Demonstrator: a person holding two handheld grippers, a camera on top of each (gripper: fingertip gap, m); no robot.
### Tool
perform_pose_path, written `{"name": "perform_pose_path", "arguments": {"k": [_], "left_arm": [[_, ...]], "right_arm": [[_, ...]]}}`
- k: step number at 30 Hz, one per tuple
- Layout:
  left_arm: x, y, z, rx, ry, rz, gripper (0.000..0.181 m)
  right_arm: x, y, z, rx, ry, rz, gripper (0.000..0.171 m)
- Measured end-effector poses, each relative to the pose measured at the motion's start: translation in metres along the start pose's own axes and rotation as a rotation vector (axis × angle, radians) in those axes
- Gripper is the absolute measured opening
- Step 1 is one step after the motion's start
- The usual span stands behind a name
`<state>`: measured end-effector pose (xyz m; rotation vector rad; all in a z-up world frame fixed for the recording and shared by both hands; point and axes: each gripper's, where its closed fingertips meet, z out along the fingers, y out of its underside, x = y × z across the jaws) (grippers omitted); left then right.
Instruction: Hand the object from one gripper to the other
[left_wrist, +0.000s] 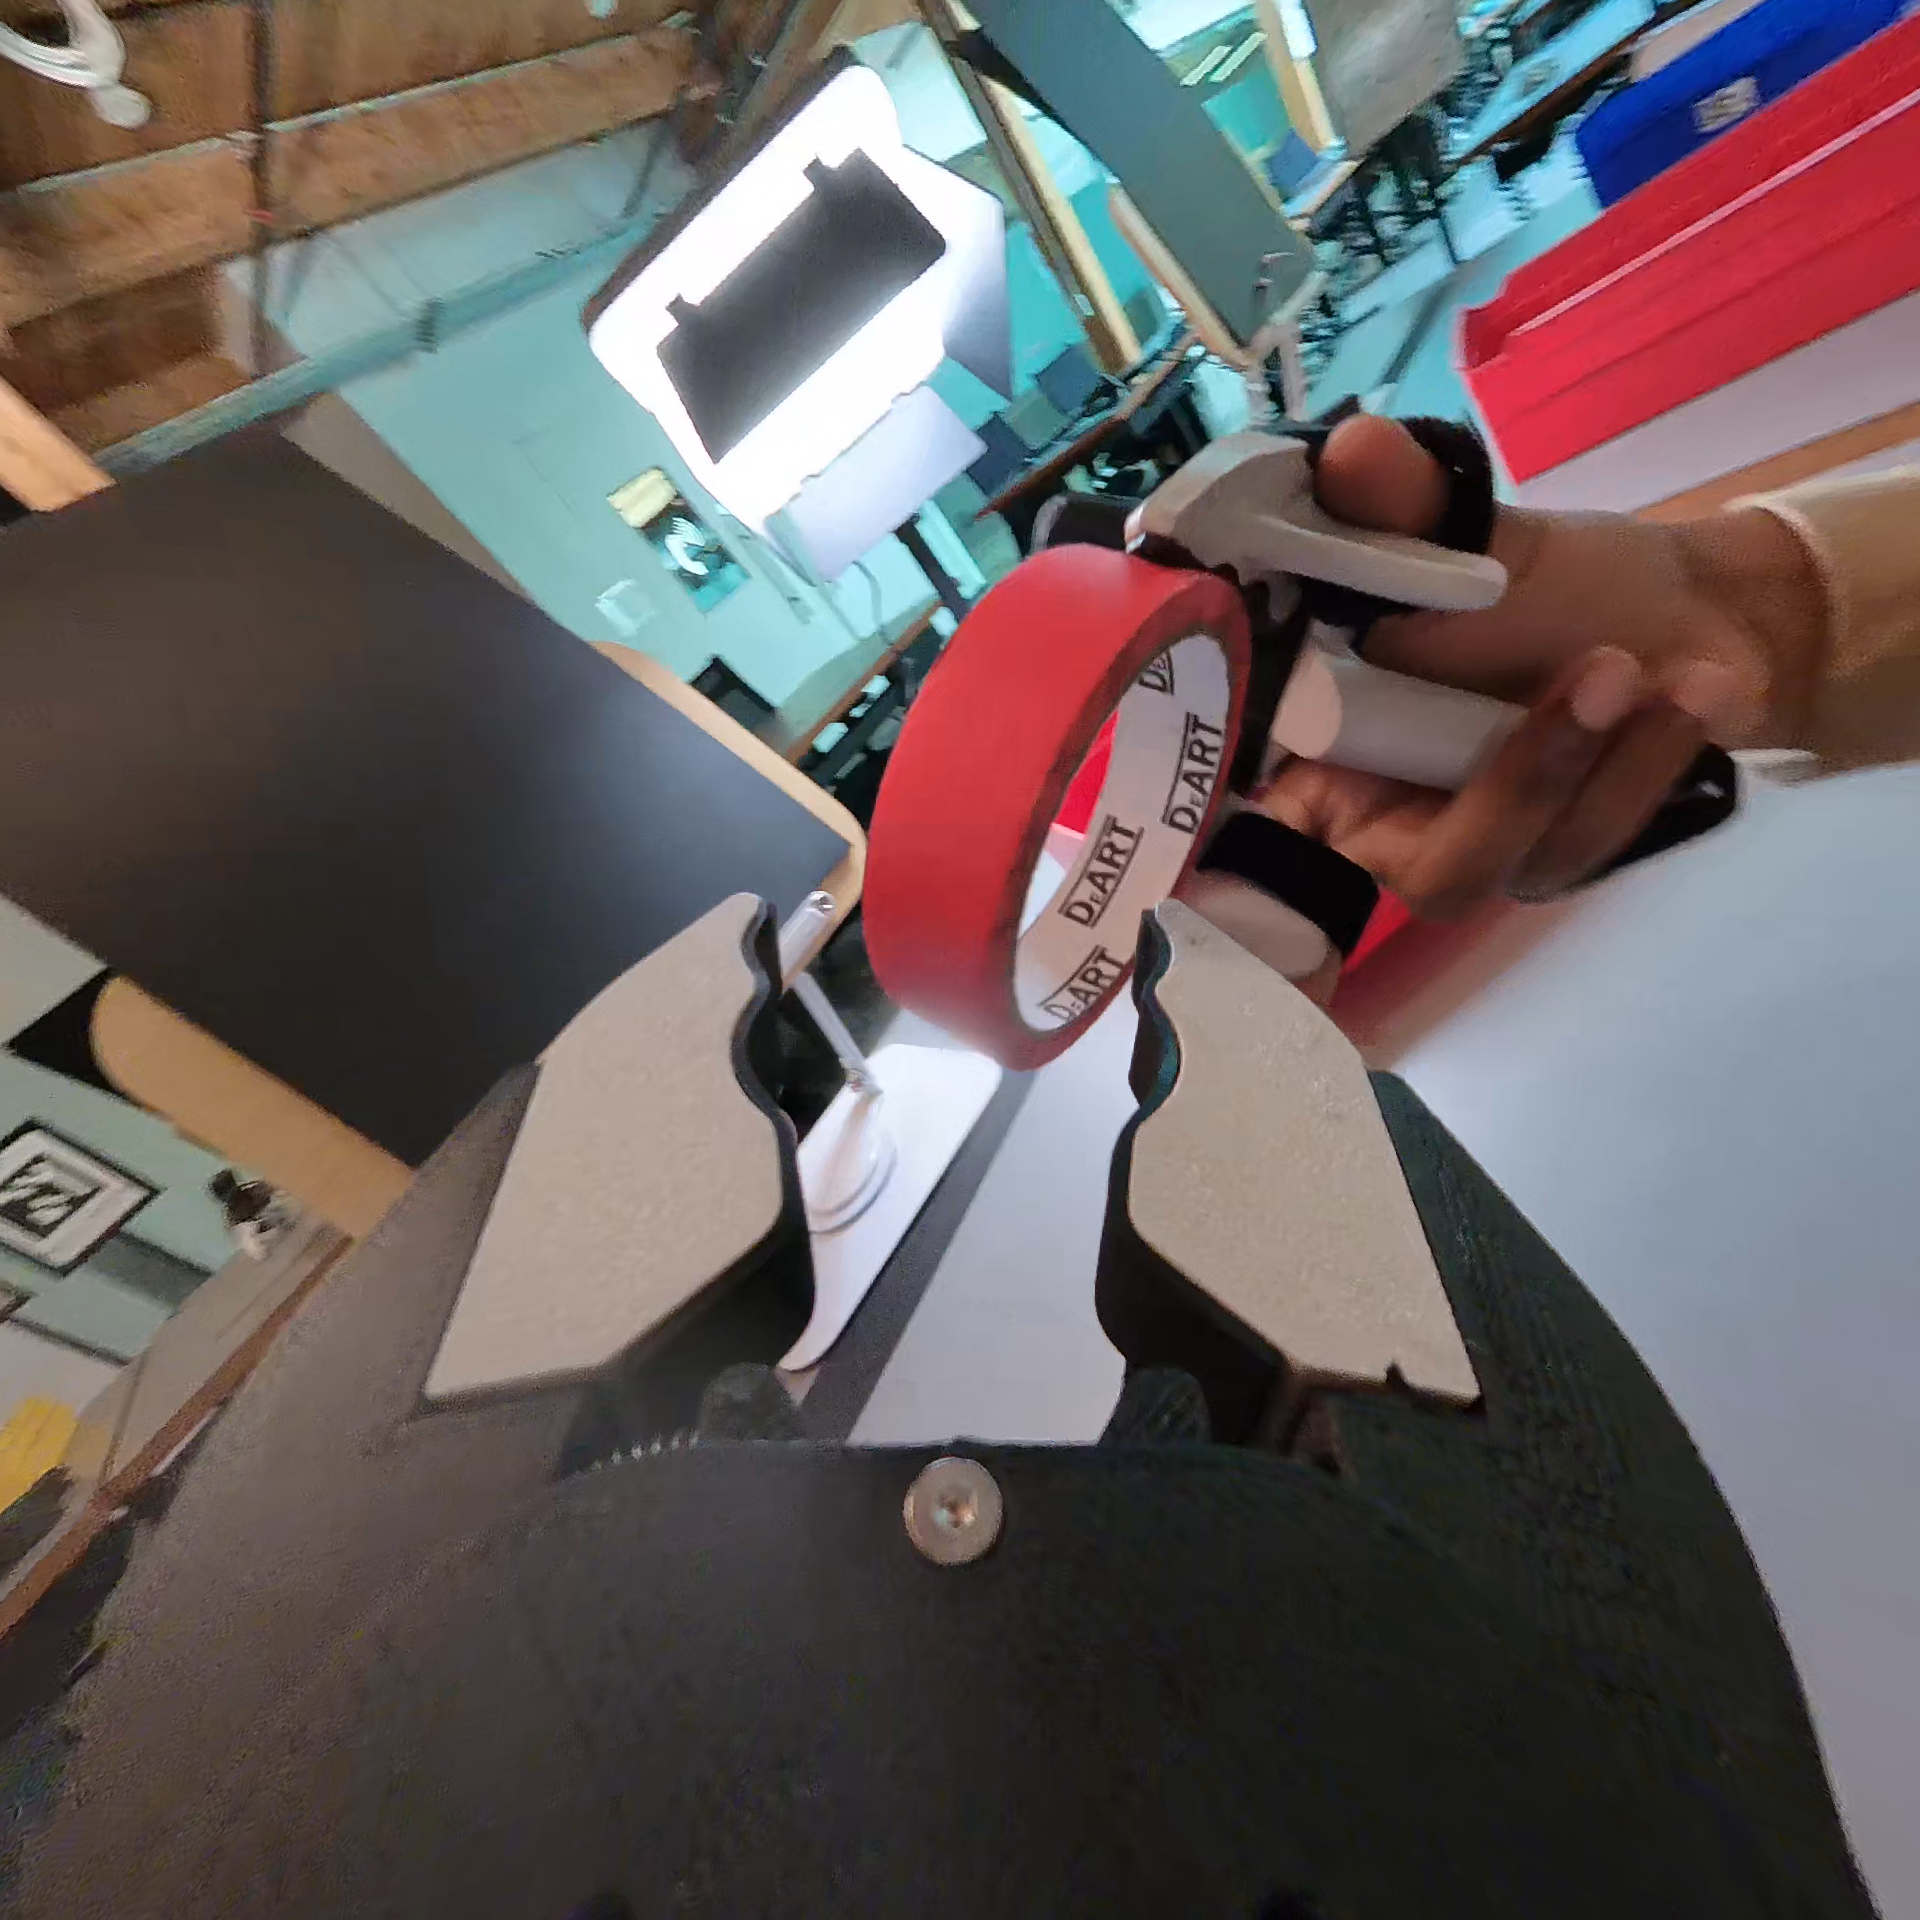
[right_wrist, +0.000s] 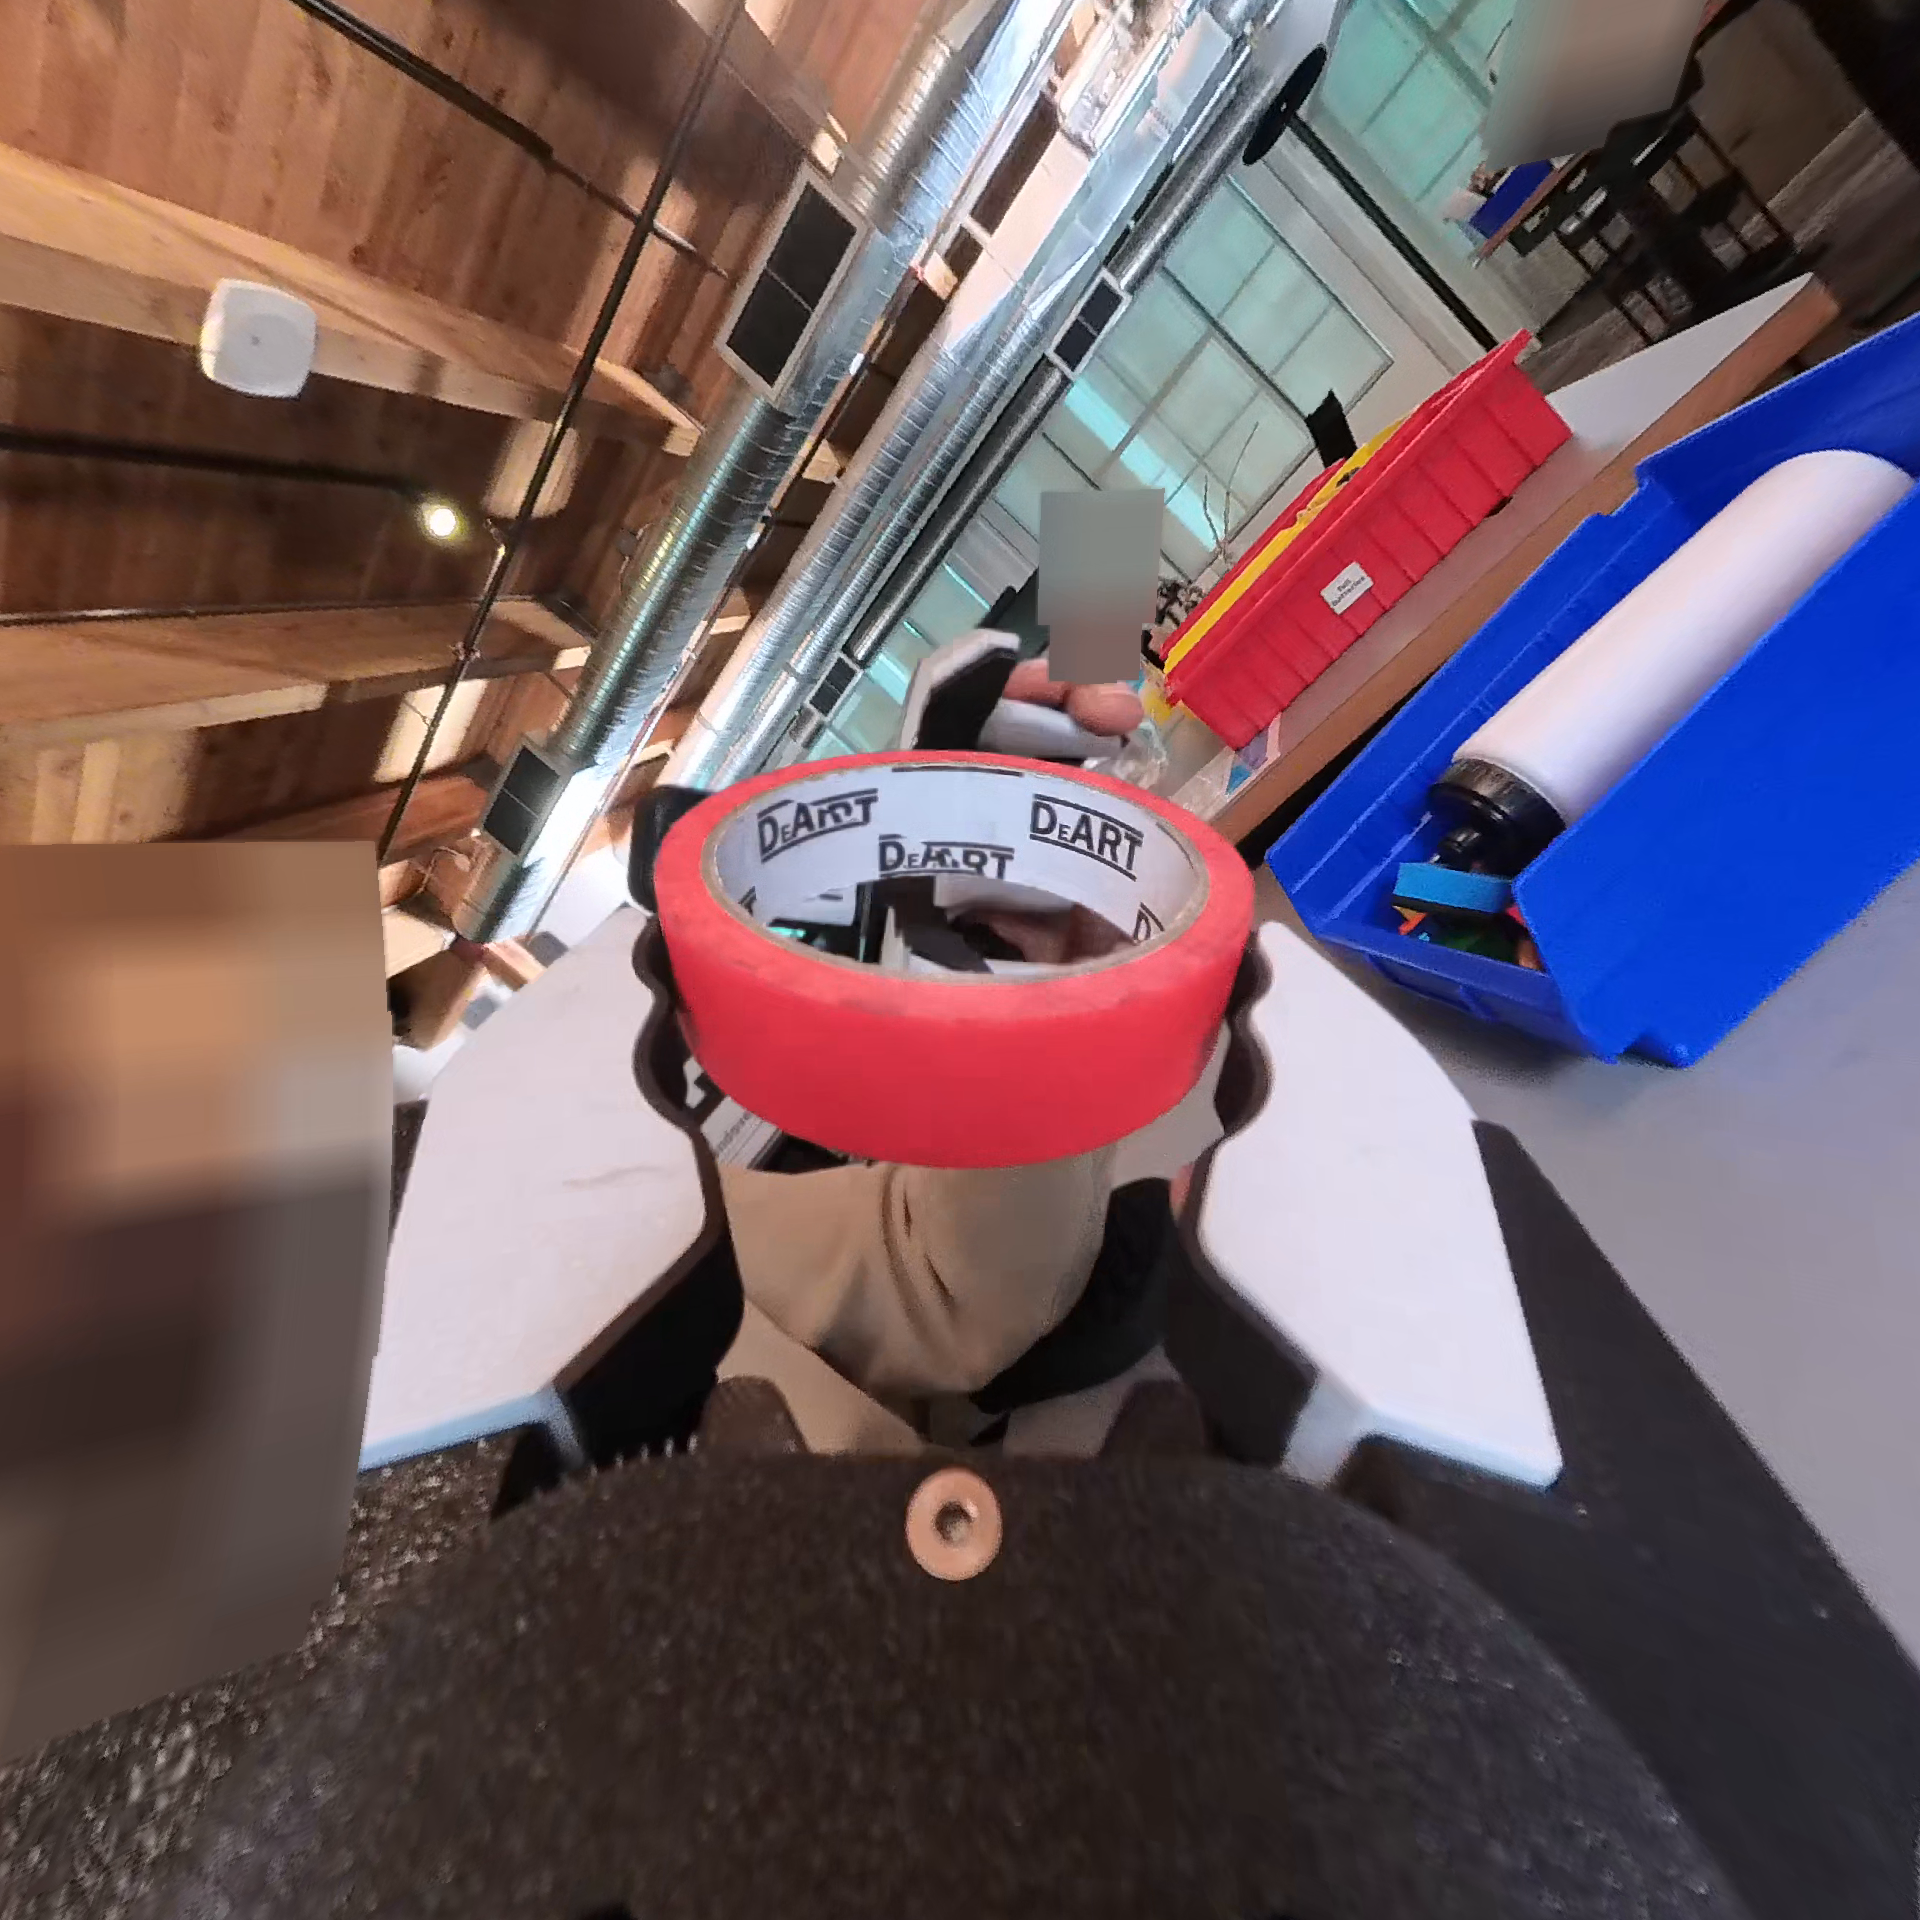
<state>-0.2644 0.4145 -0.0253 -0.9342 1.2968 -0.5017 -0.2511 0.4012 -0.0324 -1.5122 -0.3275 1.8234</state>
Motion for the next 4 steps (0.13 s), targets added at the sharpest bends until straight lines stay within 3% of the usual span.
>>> {"name": "perform_pose_path", "arguments": {"k": [4], "left_arm": [[-0.008,-0.004,0.011,0.011,-0.143,-0.006,0.075]], "right_arm": [[0.005,-0.018,0.002,0.191,0.012,0.025,0.101]]}}
